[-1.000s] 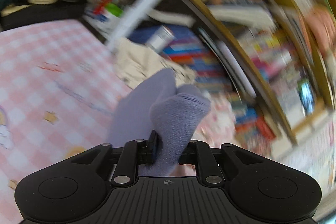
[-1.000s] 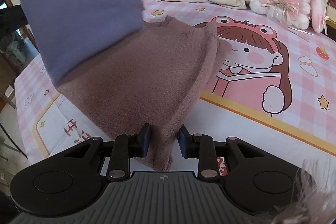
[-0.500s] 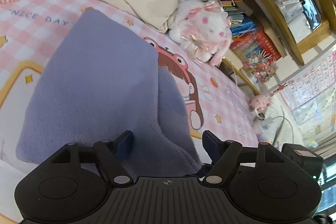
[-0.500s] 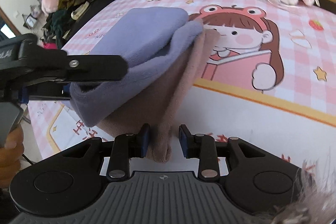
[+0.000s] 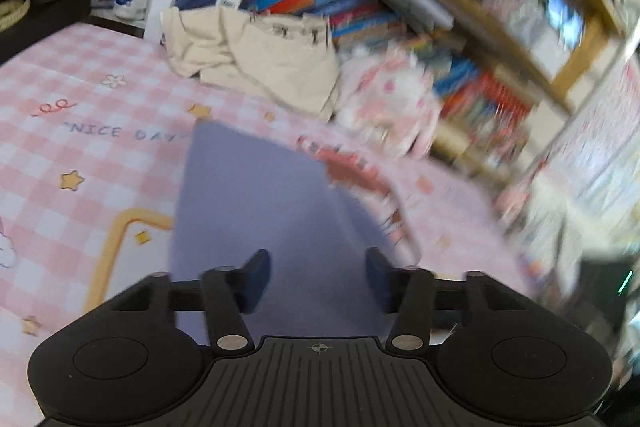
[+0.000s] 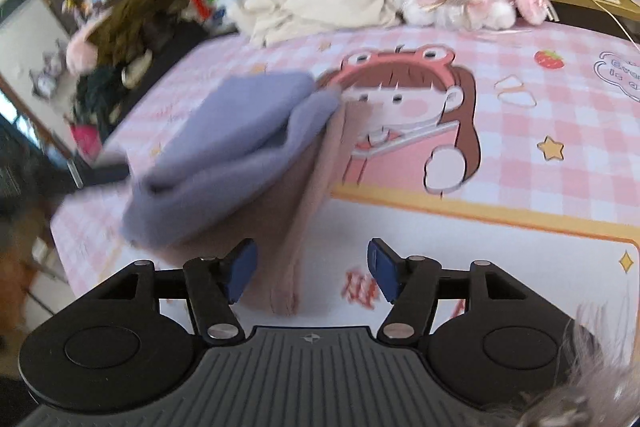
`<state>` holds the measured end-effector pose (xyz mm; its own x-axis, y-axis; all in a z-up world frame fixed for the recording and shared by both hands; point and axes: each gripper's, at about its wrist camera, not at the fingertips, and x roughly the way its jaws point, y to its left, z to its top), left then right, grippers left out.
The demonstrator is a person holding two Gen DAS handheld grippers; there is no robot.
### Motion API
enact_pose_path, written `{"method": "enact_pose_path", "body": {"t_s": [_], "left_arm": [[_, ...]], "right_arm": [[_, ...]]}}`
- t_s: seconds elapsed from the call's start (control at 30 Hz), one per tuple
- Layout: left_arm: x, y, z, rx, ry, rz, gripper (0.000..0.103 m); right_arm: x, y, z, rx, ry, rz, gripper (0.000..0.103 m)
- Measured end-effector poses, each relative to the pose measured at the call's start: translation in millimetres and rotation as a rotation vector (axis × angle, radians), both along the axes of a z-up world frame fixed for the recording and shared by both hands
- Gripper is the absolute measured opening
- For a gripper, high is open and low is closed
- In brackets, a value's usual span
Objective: Fold clothes
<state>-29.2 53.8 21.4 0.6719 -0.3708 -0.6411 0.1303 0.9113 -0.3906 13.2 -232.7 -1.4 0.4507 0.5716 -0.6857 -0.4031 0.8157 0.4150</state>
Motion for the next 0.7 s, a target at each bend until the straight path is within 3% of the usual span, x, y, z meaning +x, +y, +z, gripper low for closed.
{"method": "enact_pose_path", "body": {"t_s": [0.13,0.2,0.33,0.5,0.57,0.6,0.67,0.7], "left_arm": [[2.2,-16.3,-27.3,0.119,0.057,-0.083,0.044],[1.4,-21.2,-31.4,0.152,0.048,-0.098,0.046],[-0.6,-16.4,-31.7,0.136,0.045,-0.097,0.049],[-2.9,-19.0,-32.7,0.157,0.027,-0.098,0.05],[-3.1,-21.1,-32.2,0.174,0.023,-0.106,0.05],[-3.0,-21.6,-32.1,0.179,0.022,-0.109,0.05],[-2.7,-22.1,-31.7,0.185,0.02,-0.114,0.05],[-2.6,-22.2,-31.4,0.186,0.018,-0.115,0.05]], "right_arm": [[18.4,7.5,0.4,0.086,0.057,0.018,0.06],[28.4,13.1,-0.6,0.126,0.093,0.036,0.061],[47.0,28.3,-8.0,0.207,0.187,0.06,0.061],[69.2,49.0,-20.7,0.205,0.261,0.026,0.058],[76.4,54.8,-22.8,0.199,0.266,0.011,0.045],[78.2,58.9,-21.9,0.171,0.252,0.011,0.028],[73.2,66.8,-12.6,0.131,0.163,0.063,0.017],[62.7,71.0,-1.5,0.119,0.057,0.119,0.016]]}}
